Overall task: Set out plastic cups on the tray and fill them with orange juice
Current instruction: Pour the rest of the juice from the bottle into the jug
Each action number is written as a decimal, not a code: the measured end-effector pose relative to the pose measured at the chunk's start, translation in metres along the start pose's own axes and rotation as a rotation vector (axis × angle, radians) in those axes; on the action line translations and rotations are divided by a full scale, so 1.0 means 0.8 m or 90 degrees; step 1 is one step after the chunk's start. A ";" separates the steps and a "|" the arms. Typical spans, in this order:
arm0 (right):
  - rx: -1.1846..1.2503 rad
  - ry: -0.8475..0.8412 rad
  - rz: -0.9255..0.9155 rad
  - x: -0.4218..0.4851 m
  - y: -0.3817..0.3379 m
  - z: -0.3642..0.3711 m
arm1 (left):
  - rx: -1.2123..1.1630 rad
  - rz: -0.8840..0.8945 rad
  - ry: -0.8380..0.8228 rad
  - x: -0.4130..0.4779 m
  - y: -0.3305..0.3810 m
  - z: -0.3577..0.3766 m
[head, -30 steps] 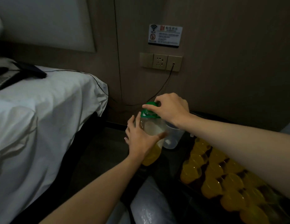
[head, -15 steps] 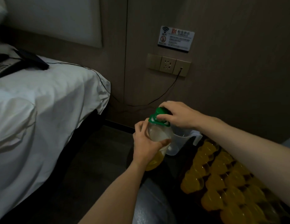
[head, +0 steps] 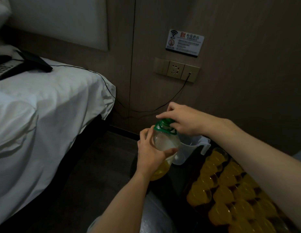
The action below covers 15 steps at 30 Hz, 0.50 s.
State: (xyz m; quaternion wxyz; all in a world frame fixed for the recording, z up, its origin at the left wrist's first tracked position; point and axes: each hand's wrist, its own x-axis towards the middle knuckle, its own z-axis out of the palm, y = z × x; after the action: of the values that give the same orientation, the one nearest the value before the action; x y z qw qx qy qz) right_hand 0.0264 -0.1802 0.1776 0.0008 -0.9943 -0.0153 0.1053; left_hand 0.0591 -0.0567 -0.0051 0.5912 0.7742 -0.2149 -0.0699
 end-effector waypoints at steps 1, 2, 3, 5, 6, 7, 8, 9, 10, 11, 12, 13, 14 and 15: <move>0.010 -0.001 0.001 -0.001 -0.001 0.000 | 0.006 0.002 -0.001 0.001 -0.001 0.001; 0.037 0.016 0.008 -0.002 -0.003 0.001 | 0.006 0.005 -0.003 0.000 -0.001 0.001; 0.067 0.053 0.029 -0.002 -0.004 0.004 | 0.006 0.009 -0.006 0.000 -0.002 0.001; 0.058 0.146 0.113 0.002 -0.009 0.013 | 0.005 0.018 -0.004 -0.001 -0.002 0.000; 0.013 0.179 0.157 0.004 -0.013 0.017 | 0.004 0.017 -0.004 -0.001 -0.002 0.000; -0.027 0.201 0.185 0.006 -0.015 0.022 | 0.005 0.015 -0.006 -0.001 -0.002 0.001; -0.044 0.216 0.193 0.007 -0.017 0.026 | 0.007 0.011 -0.009 -0.001 -0.002 0.001; -0.033 0.228 0.183 0.007 -0.020 0.028 | 0.007 0.008 -0.010 -0.001 -0.002 0.001; -0.011 0.235 0.165 0.007 -0.020 0.028 | 0.005 0.008 -0.009 -0.001 -0.003 0.000; 0.006 0.238 0.144 0.006 -0.019 0.027 | 0.004 0.009 -0.006 -0.001 -0.003 0.001; 0.012 0.232 0.126 0.004 -0.018 0.026 | 0.004 0.009 -0.003 -0.001 -0.003 0.000; 0.013 0.232 0.107 0.003 -0.016 0.028 | 0.006 0.009 0.000 -0.001 -0.003 0.001; 0.021 0.243 0.086 0.001 -0.013 0.031 | 0.007 0.011 0.005 -0.001 -0.003 0.001; 0.048 0.268 0.068 -0.001 -0.009 0.037 | 0.009 0.016 0.010 -0.001 -0.002 0.001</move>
State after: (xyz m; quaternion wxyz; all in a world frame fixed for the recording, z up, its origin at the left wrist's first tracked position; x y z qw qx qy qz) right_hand 0.0194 -0.1728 0.1491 0.0358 -0.9931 0.0420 -0.1040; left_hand 0.0585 -0.0563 -0.0071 0.5881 0.7762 -0.2205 -0.0549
